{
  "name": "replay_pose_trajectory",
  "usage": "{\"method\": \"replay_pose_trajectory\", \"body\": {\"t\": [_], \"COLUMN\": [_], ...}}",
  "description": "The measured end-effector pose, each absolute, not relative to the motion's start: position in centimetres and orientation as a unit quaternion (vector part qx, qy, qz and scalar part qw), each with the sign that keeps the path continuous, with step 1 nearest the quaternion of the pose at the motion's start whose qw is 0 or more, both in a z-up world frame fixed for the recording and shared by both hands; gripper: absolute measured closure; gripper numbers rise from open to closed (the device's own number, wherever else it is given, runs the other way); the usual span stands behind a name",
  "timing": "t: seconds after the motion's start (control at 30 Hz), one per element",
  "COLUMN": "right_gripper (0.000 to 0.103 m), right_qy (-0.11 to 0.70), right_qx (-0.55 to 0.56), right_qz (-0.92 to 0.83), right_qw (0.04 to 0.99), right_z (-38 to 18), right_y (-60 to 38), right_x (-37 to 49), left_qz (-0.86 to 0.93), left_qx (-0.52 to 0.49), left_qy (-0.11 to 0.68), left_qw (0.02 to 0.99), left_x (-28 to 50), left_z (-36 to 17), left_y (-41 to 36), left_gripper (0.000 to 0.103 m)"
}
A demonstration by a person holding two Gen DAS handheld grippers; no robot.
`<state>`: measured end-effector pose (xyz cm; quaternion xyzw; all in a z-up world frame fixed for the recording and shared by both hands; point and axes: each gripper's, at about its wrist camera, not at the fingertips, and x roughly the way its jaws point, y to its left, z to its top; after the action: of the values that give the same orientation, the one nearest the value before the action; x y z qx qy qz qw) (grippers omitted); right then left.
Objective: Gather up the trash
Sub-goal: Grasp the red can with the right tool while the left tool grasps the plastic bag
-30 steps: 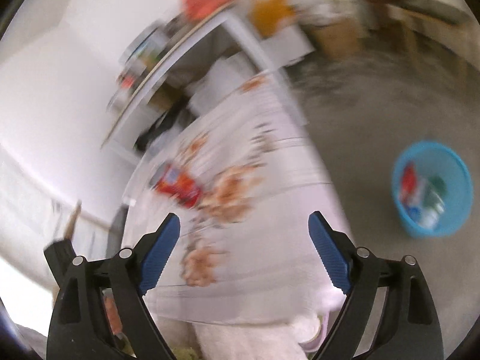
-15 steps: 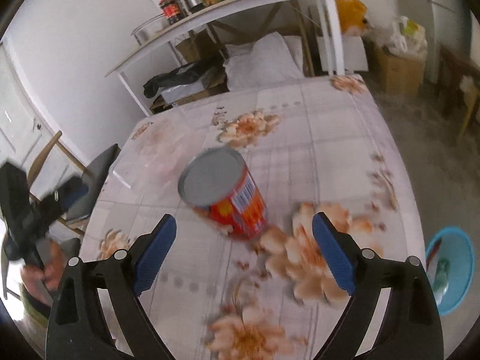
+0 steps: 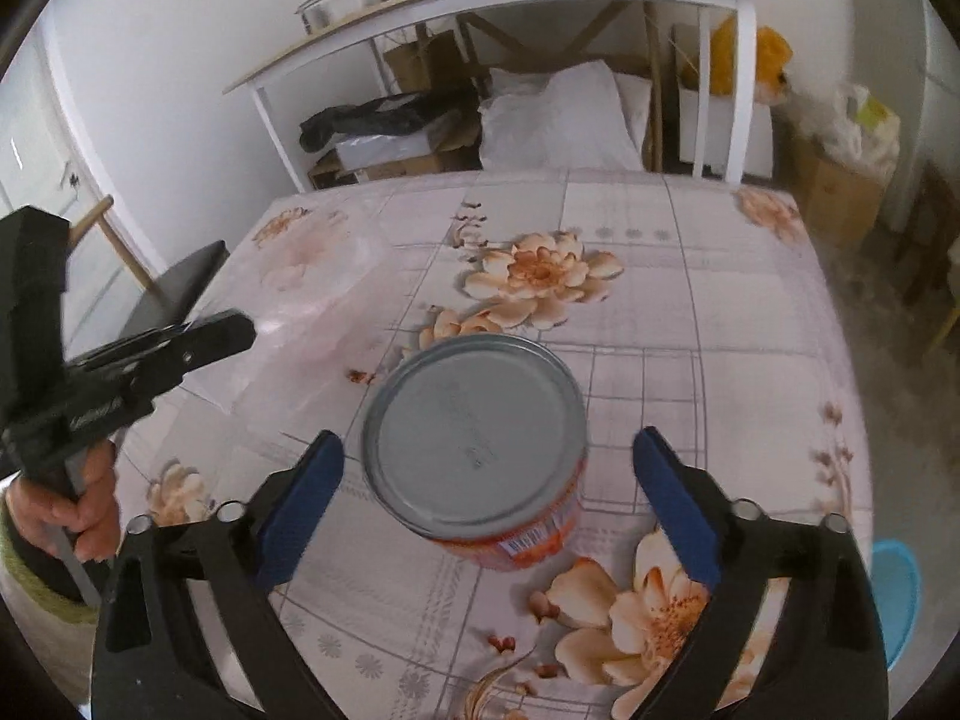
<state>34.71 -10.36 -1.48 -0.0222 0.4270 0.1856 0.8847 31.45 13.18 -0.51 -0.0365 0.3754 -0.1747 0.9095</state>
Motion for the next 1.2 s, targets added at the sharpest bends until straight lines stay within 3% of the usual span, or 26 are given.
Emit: {"method": "replay_pose_trajectory", "body": {"t": [0.07, 0.43, 0.57, 0.63, 0.7, 0.73, 1.07, 1.2], "right_gripper": [0.037, 0.038, 0.038, 0.038, 0.038, 0.038, 0.037, 0.036], "right_qy": [0.430, 0.427, 0.430, 0.433, 0.437, 0.436, 0.431, 0.430], "right_qx": [-0.021, -0.012, -0.011, -0.007, -0.004, -0.007, -0.027, -0.017], "right_qz": [0.185, 0.183, 0.181, 0.179, 0.179, 0.177, 0.154, 0.157], "right_qw": [0.883, 0.886, 0.884, 0.883, 0.881, 0.882, 0.888, 0.889], "right_z": [-1.6, -0.6, -0.3, -0.5, -0.7, -0.8, -1.7, -1.8], "right_y": [-10.4, -12.5, -13.6, -14.0, -14.1, -14.1, -14.3, -14.7], "right_x": [34.8, 30.1, 27.1, 25.8, 24.6, 24.1, 22.5, 22.2], "left_qz": [-0.168, -0.213, -0.241, -0.258, -0.277, -0.283, -0.230, -0.188], "left_qx": [0.019, 0.227, 0.180, 0.141, 0.090, 0.068, -0.073, -0.085], "left_qy": [0.373, 0.368, 0.400, 0.412, 0.419, 0.416, 0.366, 0.382], "left_qw": [0.912, 0.876, 0.866, 0.862, 0.860, 0.862, 0.899, 0.901], "left_x": [30.2, 19.2, 16.2, 15.2, 14.2, 13.8, 16.0, 19.0], "left_z": [-0.8, -3.3, -3.7, -3.5, -3.0, -2.7, 0.9, 0.4], "left_y": [11.8, 5.7, 5.6, 6.0, 6.6, 7.1, 13.6, 14.9], "left_gripper": [0.096, 0.098, 0.096, 0.089, 0.050, 0.045, 0.041, 0.041]}}
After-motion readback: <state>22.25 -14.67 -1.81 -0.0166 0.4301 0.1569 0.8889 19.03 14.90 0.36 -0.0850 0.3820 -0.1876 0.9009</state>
